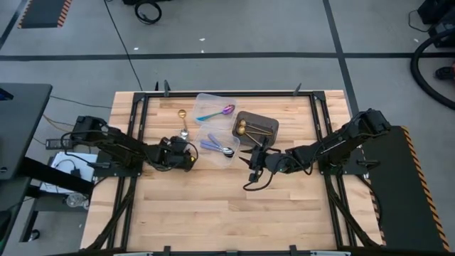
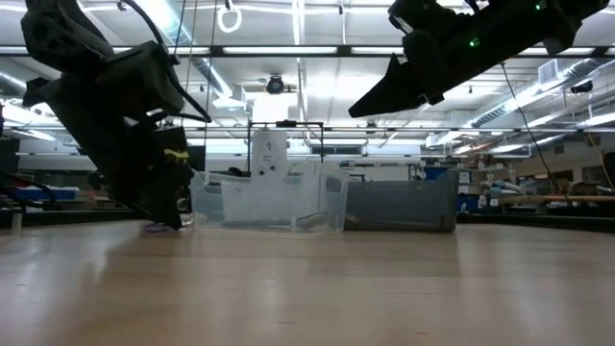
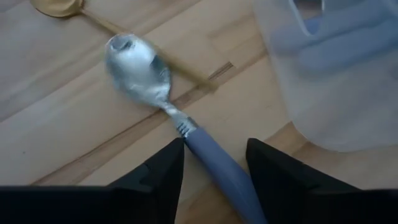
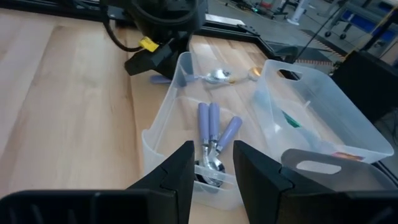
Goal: Sort silverware by color (type)
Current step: Put the purple spoon into the bottom transparent bin
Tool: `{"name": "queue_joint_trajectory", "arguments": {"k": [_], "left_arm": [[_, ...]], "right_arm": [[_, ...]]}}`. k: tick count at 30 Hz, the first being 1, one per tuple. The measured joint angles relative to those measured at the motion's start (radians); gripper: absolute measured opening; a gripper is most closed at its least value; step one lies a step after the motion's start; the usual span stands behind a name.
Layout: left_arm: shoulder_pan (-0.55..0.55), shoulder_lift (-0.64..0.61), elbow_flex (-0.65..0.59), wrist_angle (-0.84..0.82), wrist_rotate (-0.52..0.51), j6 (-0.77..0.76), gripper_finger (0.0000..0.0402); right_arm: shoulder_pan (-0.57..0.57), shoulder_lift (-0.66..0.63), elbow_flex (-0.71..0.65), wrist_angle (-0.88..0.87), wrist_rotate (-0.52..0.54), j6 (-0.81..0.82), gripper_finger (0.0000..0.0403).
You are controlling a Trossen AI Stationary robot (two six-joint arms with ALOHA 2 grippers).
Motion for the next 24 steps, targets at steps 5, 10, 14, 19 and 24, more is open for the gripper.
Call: {"name": "queue_joint_trajectory", "arguments": {"k": [5, 10, 14, 19, 24], "left_arm": [[0.003, -0.009, 0.001, -0.024, 0.036, 0.0, 0.0169], [0.003, -0.011, 0.001, -0.049, 0.09, 0.0, 0.0132], [0.003, -0.012, 0.003, -0.075, 0.115, 0.0, 0.0096], [0.002, -0.013, 0.003, -0.1, 0.127, -0.021, 0.0054], [0.002, -0.038, 0.003, -0.126, 0.148, -0.019, 0.0054]], "right_arm": [[0.005, 0.0, 0.0, -0.008, -0.004, 0.021, 0.0121], [0.016, 0.0, 0.0, -0.014, -0.003, 0.023, 0.0121], [0.018, 0.0, 0.0, -0.015, -0.003, 0.025, 0.0121], [0.025, 0.0, 0.0, -0.016, 0.001, 0.026, 0.0121], [0.032, 0.0, 0.0, -0.014, 0.005, 0.021, 0.0121]]}}
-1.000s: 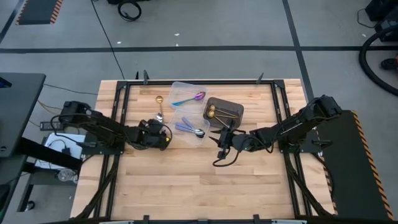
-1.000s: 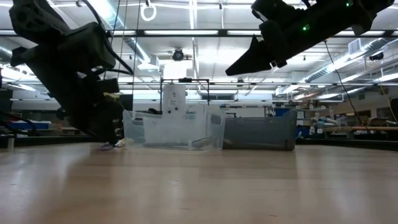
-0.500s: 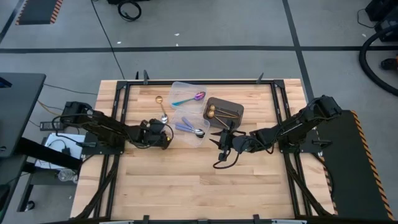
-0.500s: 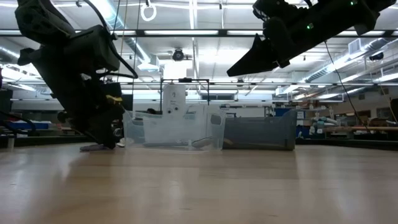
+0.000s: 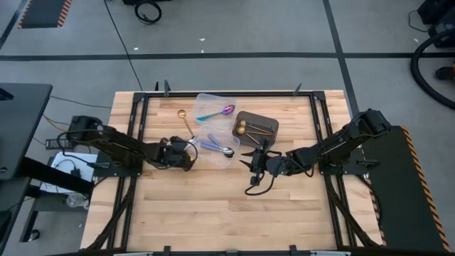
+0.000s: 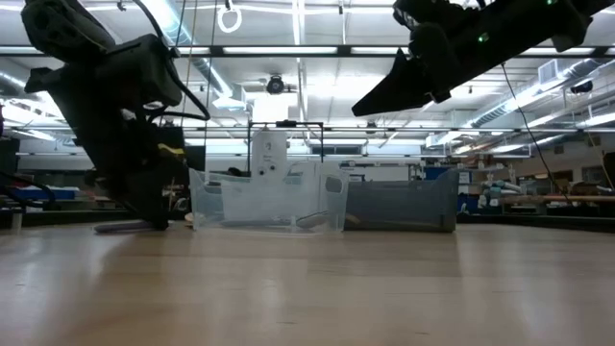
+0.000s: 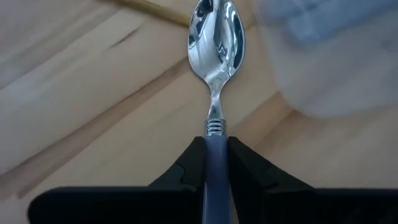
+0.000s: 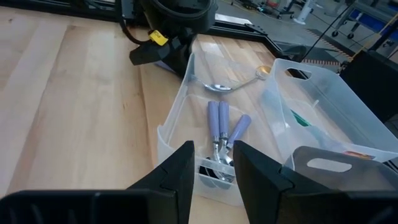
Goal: Sort silverware by color (type)
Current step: Put the purple spoon into the bottom transparent bin
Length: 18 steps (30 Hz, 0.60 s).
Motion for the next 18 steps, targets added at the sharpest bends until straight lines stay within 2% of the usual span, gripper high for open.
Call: {"name": "queue_joint_trajectory", "arguments": {"k": [6, 11, 18], "left_arm": [[-0.001, -0.086, 0.064, -0.236, 0.032, 0.001, 0.0049], [-0.001, -0.135, 0.131, -0.366, -0.054, 0.023, 0.0019], [0.016, -0.139, 0.206, -0.379, -0.099, 0.13, 0.0003]], "right_arm": [[0.0, 0.0, 0.0, 0.002, 0.002, 0.002, 0.0121], [0.003, 0.0, 0.0, 0.015, 0.001, 0.002, 0.0121], [0.008, 0.0, 0.0, 0.022, 0.0, -0.002, 0.0121]]}}
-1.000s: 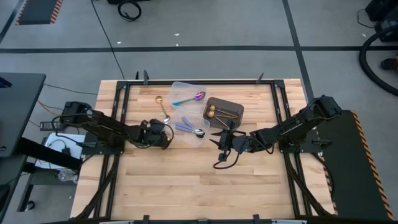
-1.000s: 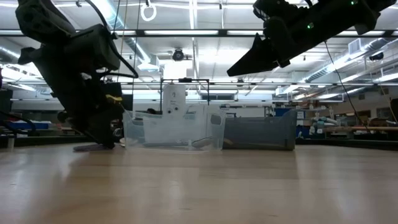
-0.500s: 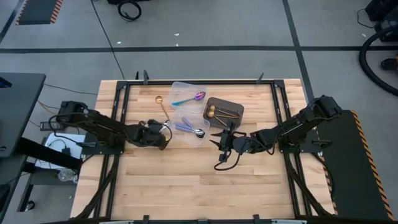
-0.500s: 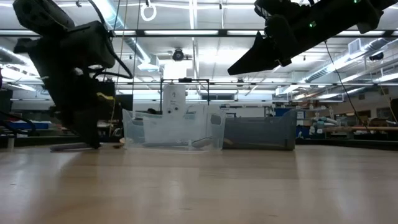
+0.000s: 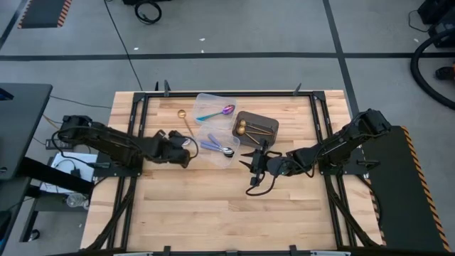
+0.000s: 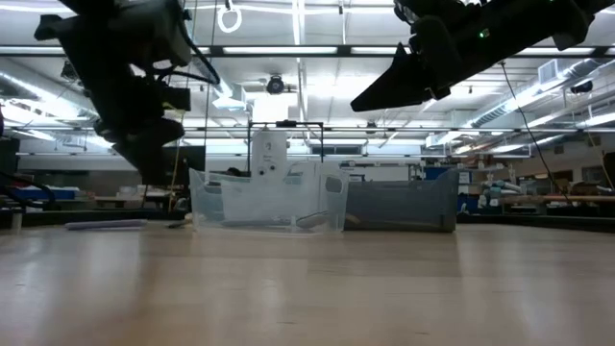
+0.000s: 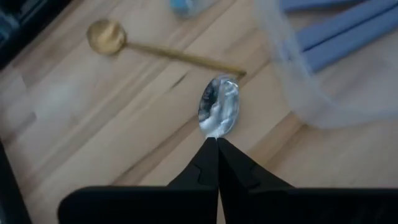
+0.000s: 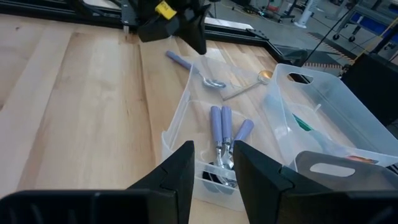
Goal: Sort silverware by color (type)
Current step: Put the purple spoon into the bottom transparent bin
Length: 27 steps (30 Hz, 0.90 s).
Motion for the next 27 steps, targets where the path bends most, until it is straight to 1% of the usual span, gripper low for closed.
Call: {"name": "queue_joint_trajectory", "arguments": {"k": [2, 4, 11, 15, 19, 27], "left_arm": [[0.005, -0.001, 0.003, 0.003, -0.003, 0.022, 0.0006], [0.012, -0.001, 0.002, -0.015, 0.009, 0.035, 0.0021], [0.073, -0.001, -0.032, -0.002, 0.123, 0.129, 0.0102], [0.128, -0.001, -0.066, 0.077, 0.178, 0.208, 0.0136], [0.192, -0.001, -0.081, 0.146, 0.241, 0.295, 0.0151], [0.339, -0.001, -0.122, 0.203, 0.383, 0.454, 0.0153]], "right_arm": [[0.001, 0.0, 0.0, 0.0, -0.001, 0.001, 0.0121], [0.007, 0.0, 0.0, 0.0, -0.001, 0.003, 0.0121], [0.019, 0.0, 0.0, 0.002, -0.001, 0.001, 0.0121], [0.019, 0.0, 0.0, 0.002, -0.001, 0.001, 0.0121], [0.019, 0.0, 0.0, 0.003, -0.001, 0.003, 0.0121], [0.032, 0.0, 0.0, 0.003, -0.001, -0.001, 0.0121]]}}
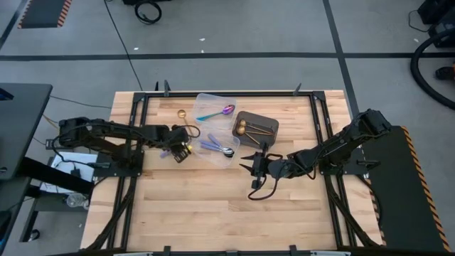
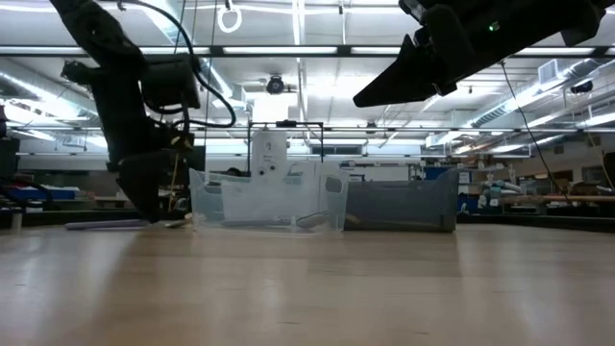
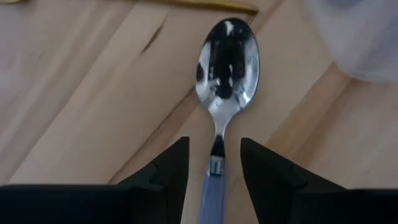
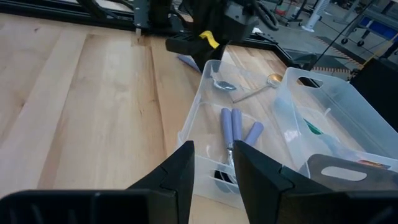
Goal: Sort silverware by color (type)
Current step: Put the purple spoon into the bottom transparent bin
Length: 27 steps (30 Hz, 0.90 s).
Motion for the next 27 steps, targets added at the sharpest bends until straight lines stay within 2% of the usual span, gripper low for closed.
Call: {"name": "queue_joint_trajectory", "arguments": {"k": [4, 10, 14, 21, 27], "left_arm": [[0.06, 0.0, -0.026, 0.073, 0.073, 0.062, 0.0153], [0.132, 0.0, -0.029, 0.067, 0.129, 0.104, 0.0142], [0.155, 0.0, -0.029, 0.059, 0.164, 0.141, 0.0109], [0.133, 0.02, -0.025, 0.034, 0.166, 0.207, 0.0017], [0.109, 0.026, -0.023, 0.028, 0.142, 0.21, 0.0014]], "right_arm": [[0.0, 0.0, 0.0, 0.0, 0.0, 0.001, 0.0121], [0.0, 0.0, 0.0, -0.002, 0.0, 0.008, 0.0121], [0.0, 0.0, 0.0, -0.004, 0.0, 0.016, 0.0121], [0.001, 0.0, 0.0, -0.012, 0.0, 0.026, 0.0121], [0.001, 0.0, 0.0, -0.013, -0.001, 0.027, 0.0121]]}}
